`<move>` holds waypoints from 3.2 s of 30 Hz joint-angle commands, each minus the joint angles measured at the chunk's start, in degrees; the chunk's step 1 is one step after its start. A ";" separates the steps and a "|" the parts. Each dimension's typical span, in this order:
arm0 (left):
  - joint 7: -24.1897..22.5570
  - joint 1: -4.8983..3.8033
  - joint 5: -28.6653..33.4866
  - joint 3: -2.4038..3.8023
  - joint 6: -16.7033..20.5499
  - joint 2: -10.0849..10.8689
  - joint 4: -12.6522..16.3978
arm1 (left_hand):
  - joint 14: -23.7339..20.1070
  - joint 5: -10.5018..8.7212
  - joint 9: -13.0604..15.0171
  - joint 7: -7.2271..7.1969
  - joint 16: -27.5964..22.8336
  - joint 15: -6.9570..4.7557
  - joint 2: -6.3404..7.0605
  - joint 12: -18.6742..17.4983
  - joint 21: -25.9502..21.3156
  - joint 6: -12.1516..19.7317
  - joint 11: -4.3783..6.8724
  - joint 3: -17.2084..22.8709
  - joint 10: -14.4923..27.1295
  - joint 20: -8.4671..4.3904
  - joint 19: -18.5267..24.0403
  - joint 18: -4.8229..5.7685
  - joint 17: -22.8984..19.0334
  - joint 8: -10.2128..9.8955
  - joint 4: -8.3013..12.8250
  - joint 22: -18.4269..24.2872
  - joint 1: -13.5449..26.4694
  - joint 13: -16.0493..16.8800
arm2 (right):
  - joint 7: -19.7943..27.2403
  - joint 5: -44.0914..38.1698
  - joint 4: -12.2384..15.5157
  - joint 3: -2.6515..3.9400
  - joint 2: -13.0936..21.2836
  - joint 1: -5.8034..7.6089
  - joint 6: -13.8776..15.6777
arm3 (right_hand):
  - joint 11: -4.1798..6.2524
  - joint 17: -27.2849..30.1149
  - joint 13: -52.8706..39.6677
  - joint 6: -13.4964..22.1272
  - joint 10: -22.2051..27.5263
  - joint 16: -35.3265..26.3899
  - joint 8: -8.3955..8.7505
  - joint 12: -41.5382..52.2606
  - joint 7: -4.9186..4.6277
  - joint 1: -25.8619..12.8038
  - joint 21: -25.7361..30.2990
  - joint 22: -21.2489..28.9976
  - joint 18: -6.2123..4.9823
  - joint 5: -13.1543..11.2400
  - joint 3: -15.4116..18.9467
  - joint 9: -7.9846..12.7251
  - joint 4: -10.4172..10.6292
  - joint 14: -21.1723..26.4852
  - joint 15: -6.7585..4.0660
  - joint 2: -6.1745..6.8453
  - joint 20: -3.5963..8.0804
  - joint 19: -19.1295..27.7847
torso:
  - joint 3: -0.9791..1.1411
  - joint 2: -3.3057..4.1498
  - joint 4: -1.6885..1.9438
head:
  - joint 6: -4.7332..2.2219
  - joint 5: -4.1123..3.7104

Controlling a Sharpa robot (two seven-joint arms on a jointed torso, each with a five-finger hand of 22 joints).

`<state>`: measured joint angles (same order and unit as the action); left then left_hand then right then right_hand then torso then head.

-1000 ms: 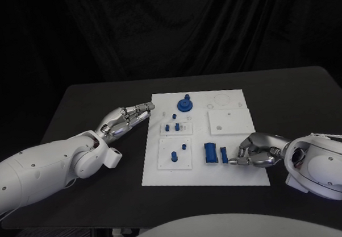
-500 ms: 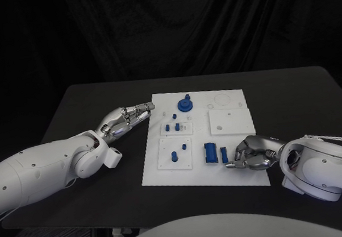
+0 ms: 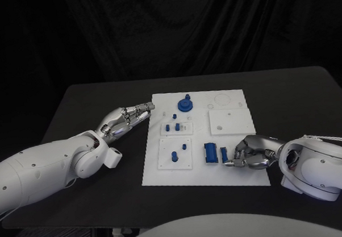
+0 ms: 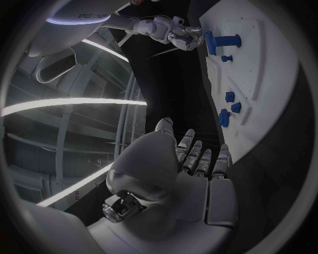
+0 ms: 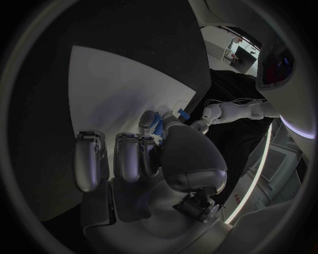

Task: Assemble the parts on the task board

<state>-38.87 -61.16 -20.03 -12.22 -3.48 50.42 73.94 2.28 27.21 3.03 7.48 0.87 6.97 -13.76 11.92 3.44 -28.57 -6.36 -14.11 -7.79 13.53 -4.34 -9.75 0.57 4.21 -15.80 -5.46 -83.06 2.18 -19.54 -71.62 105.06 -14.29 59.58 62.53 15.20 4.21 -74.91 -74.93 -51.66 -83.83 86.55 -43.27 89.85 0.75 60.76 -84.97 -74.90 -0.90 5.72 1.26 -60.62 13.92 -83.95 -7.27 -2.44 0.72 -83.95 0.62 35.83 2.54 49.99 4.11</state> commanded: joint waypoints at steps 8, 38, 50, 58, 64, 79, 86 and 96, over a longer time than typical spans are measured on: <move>-1.50 0.09 -0.03 0.05 -0.36 -0.05 0.15 | -0.09 0.07 0.09 0.10 0.26 0.29 0.01 0.12 0.24 -0.21 -0.34 0.27 -0.19 0.47 -0.02 -0.68 0.09 0.20 -0.03 -0.03 -0.61 -0.03 | -1.05 -0.47 -0.93 0.02 -0.59 -0.16 0.11 | 0.53 -7.11 -15.07 -0.18 -6.17 0.13 -0.39 0.15 0.40 0.66 0.03 -13.30 -0.47 0.90 0.04 -0.20 0.42 -4.55 -0.41 -1.44 0.36 -3.72 | -0.05 -0.02 0.07 | 0.01 0.00; -1.38 0.11 -0.03 0.05 -0.52 -0.08 0.18 | -0.07 -0.10 0.09 0.12 0.27 0.31 0.03 0.10 0.25 -0.25 -0.36 0.28 -0.18 0.48 -0.03 -0.68 0.10 0.21 -0.03 -0.02 -0.64 -0.03 | -1.15 1.91 -3.27 0.02 -2.65 -0.21 -2.72 | 0.75 -6.81 -15.07 -0.36 -6.17 -0.03 -0.32 0.15 0.62 9.03 0.78 -13.04 -0.66 -2.57 -0.42 -0.61 -4.67 -4.49 -0.61 -2.82 0.57 -3.35 | -0.03 -0.03 0.04 | 0.01 0.12; -1.55 0.13 -0.03 0.05 -0.41 -0.03 0.20 | -0.09 -0.04 0.08 0.13 0.27 0.32 0.00 0.08 0.24 -0.21 -0.39 0.30 -0.17 0.48 -0.02 -0.68 0.09 0.20 -0.03 0.00 -0.66 -0.04 | 0.46 3.47 -2.74 0.02 -2.33 -0.21 -2.97 | 0.52 -6.50 -15.07 -0.13 -6.17 -0.18 0.11 0.15 0.33 9.39 1.34 -12.85 -0.79 -2.75 1.59 -0.36 -5.40 -4.42 -0.48 -0.54 0.50 -3.08 | 0.00 -0.04 0.00 | 0.01 0.23; -2.02 0.15 -0.03 0.05 0.14 0.20 0.31 | -0.15 0.40 0.09 0.09 0.23 0.26 0.16 0.08 0.16 -0.30 -0.34 0.28 -0.15 0.46 0.08 -0.67 0.07 0.22 0.03 0.13 -0.75 -0.04 | 6.47 3.56 -1.24 0.10 -0.23 -0.14 2.39 | 0.39 -7.86 -15.07 -0.40 -6.17 0.41 0.11 0.15 0.20 5.39 0.20 -13.27 -0.48 -2.94 5.66 -0.29 -2.49 -4.70 -0.34 1.62 0.37 -3.63 | 0.00 -0.16 -0.07 | 0.01 0.41; -2.67 0.16 -0.03 0.05 0.98 0.02 0.38 | -0.33 0.49 0.10 0.07 0.14 0.05 0.47 0.16 -0.09 -0.42 -0.25 0.18 -0.20 0.42 0.42 -0.63 0.02 0.26 0.12 0.47 -0.85 -0.02 | 14.52 5.62 -0.37 0.17 1.95 1.82 9.75 | 0.66 -8.92 -15.07 -1.12 -6.17 0.94 -0.13 0.15 0.52 1.69 -0.88 -13.64 -0.22 -2.91 7.55 -0.32 1.86 -4.91 -0.56 2.48 0.54 -4.12 | -0.08 -0.44 -0.06 | 0.01 0.30; -7.69 0.10 -0.03 0.08 8.62 1.82 5.36 | -0.59 1.07 0.01 -1.81 0.03 -1.80 -0.01 1.27 -0.21 -1.25 1.29 -0.30 -1.21 -0.87 0.86 -0.74 -0.03 0.31 -1.01 0.78 0.09 0.07 | 43.93 32.21 -4.99 0.11 1.57 7.03 16.04 | -16.05 54.49 39.40 7.76 43.50 -61.08 31.27 -67.31 -9.16 4.79 74.42 24.95 -5.95 10.85 11.93 31.60 2.71 36.57 16.45 -4.42 -12.55 37.03 | 0.36 -3.63 -0.38 | 0.01 1.09; -9.36 0.09 -0.02 0.08 10.88 0.35 4.73 | -2.28 1.05 -1.62 -13.84 -0.87 -4.26 -0.83 -3.28 -1.78 17.68 6.97 -1.41 4.82 -2.73 2.89 -0.37 -0.57 -2.56 -1.00 2.88 1.31 -0.61 | 51.28 41.83 -8.78 0.04 -0.20 6.40 5.80 | -11.01 71.02 60.65 32.31 74.92 -81.99 40.28 -81.83 -1.98 5.69 83.91 65.36 -2.68 7.69 15.65 50.07 2.76 75.80 16.45 -6.64 -16.91 79.50 | 0.65 -4.11 -0.13 | 0.01 0.85; -8.88 0.10 -0.03 0.08 10.83 -1.27 3.46 | -2.28 -0.41 -2.70 -21.51 -0.87 -3.96 -1.50 -6.92 -1.96 27.09 8.60 -2.56 7.48 -2.61 3.08 -0.44 -0.57 -3.90 -1.05 3.24 3.78 -1.27 | 55.13 44.27 -11.62 0.02 -1.44 5.36 1.49 | -7.86 73.95 68.75 45.53 81.15 -84.10 42.26 -82.23 5.15 6.07 84.32 70.48 -5.92 6.38 17.40 58.41 2.77 82.03 15.17 -7.88 -16.49 82.21 | 0.60 -4.36 -0.10 | 0.01 0.76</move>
<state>-38.89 -61.07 -20.03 -12.20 6.50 49.31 77.46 0.23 26.87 0.42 -14.09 0.20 2.85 -15.19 5.20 1.87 -1.60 2.28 -16.42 -0.57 10.97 -1.55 -9.75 0.05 0.49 -16.83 -2.27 -79.61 0.95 31.98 -30.21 93.63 -14.32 58.16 68.01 20.23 -3.58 -0.99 -6.28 -6.41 -2.95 2.64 -1.32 7.43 5.88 66.87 -0.88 -4.48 -5.87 12.20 18.42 -2.25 16.67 -2.15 7.78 -9.90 -15.79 -1.98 1.31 31.67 2.35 49.99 4.93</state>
